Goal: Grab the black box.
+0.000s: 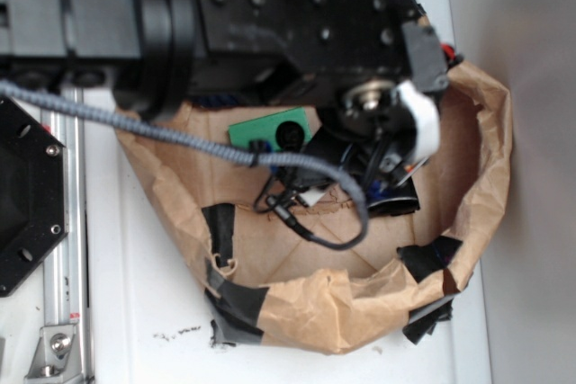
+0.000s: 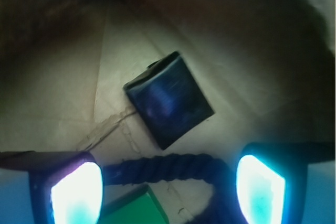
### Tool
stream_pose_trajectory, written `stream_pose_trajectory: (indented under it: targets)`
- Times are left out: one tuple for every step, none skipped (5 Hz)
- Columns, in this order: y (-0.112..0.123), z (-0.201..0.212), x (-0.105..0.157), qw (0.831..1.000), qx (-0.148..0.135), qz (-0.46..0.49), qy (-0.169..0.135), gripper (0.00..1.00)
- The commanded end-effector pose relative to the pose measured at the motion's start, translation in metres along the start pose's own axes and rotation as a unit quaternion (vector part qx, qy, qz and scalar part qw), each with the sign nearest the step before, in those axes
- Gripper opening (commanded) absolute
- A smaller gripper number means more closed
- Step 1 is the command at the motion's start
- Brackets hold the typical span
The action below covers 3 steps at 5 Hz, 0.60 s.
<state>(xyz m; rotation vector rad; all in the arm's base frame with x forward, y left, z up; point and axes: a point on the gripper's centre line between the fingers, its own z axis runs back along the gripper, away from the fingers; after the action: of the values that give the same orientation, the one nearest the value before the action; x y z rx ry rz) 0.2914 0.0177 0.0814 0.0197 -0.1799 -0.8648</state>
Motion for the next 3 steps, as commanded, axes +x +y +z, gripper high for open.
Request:
stream_pose_trajectory:
  targets:
    - [-0.003, -0.006, 0.010, 0.998, 0.016, -0.062, 0.003, 1.00]
    - [0.001, -0.013, 0.024, 0.996, 0.013, -0.090, -0.004, 1.00]
    - [-0.013, 0.002, 0.024, 0.995, 0.023, -0.098, -0.018, 1.00]
